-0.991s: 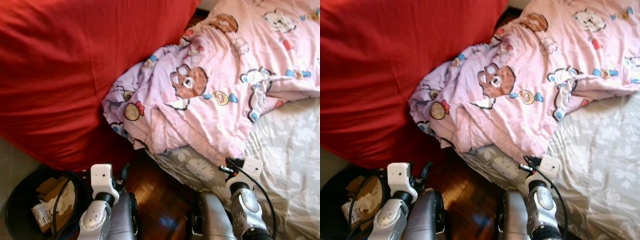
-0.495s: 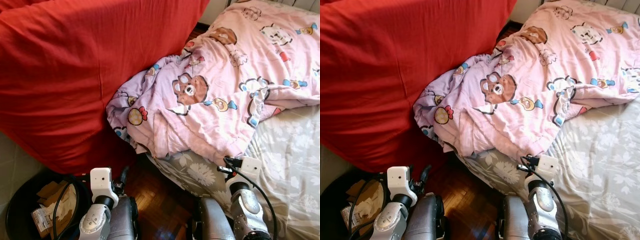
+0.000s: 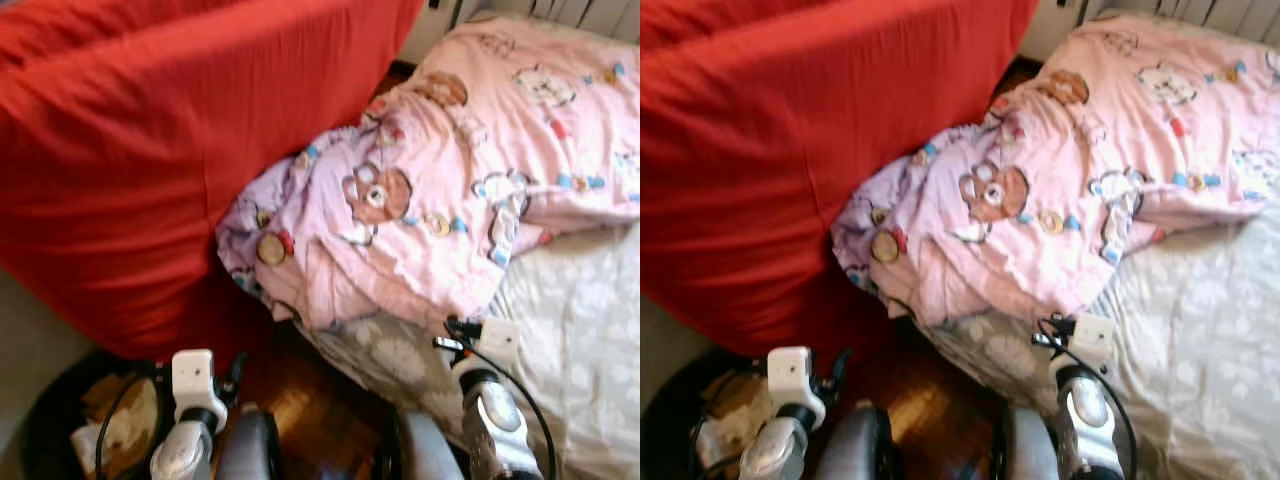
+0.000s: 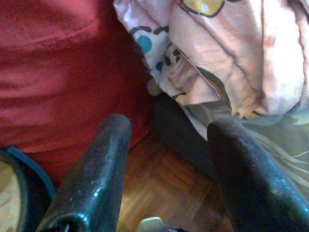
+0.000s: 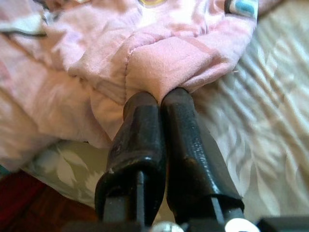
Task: Clean up the room
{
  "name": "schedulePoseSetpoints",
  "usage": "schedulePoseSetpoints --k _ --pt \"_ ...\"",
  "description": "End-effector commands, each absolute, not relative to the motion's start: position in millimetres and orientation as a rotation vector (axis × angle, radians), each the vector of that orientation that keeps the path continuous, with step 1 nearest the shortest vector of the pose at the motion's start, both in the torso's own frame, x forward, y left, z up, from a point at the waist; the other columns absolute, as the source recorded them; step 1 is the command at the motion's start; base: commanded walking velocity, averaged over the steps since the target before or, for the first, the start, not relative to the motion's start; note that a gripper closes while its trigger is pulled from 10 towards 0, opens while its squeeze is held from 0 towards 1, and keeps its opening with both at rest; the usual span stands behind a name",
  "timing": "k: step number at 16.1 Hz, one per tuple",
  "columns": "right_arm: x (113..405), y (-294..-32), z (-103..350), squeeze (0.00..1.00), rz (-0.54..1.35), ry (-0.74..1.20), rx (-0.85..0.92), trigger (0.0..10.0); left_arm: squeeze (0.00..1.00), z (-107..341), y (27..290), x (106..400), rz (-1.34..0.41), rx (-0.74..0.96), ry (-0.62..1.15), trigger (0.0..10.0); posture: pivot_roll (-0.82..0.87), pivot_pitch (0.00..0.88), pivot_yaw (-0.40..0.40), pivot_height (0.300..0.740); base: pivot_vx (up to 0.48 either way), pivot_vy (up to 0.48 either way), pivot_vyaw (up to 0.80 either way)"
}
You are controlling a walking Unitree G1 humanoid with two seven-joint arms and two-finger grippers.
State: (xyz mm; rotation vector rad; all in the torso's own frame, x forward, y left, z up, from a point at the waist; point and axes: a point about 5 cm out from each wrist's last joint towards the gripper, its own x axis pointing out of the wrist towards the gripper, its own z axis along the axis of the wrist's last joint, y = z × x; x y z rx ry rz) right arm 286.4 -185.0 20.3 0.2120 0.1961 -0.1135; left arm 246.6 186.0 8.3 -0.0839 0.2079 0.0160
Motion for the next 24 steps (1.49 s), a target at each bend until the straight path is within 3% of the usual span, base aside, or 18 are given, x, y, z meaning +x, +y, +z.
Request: schedulePoseSetpoints --k 1,4,11,17,24 --pt "283.2 -183.1 17.8 0.0 -0.113 0.205 0.211 10.0 0.0 -0.4 192.7 240.7 0.049 -0.094 0.248 10.0 0.0 0.189 0.025 0.716 0.0 0.0 0.0" --pt "283.5 -183.6 18.7 0.0 -0.115 0.2 0.212 10.0 0.0 -10.6 198.2 237.4 0.074 -0.097 0.3 10.0 0.0 0.182 0.026 0.74 0.0 0.0 0.0" --pt "285.6 -185.5 20.0 0.0 -0.125 0.2 0.203 10.0 0.0 -46.9 206.5 215.8 0.125 -0.098 0.541 10.0 -0.01 0.17 0.017 0.74 0.0 0.0 0.0" --pt "286.3 -186.3 20.2 0.0 -0.121 0.204 0.189 10.0 0.0 -76.6 213.8 173.4 0.176 -0.075 0.759 10.0 -0.02 0.153 0.017 0.74 0.0 0.0 0.0" --pt "286.0 -187.9 19.7 0.0 -0.13 0.206 0.183 10.0 0.0 -79.7 212.0 167.0 0.172 -0.088 0.766 10.0 -0.01 0.146 0.022 0.74 0.0 0.0 0.0"
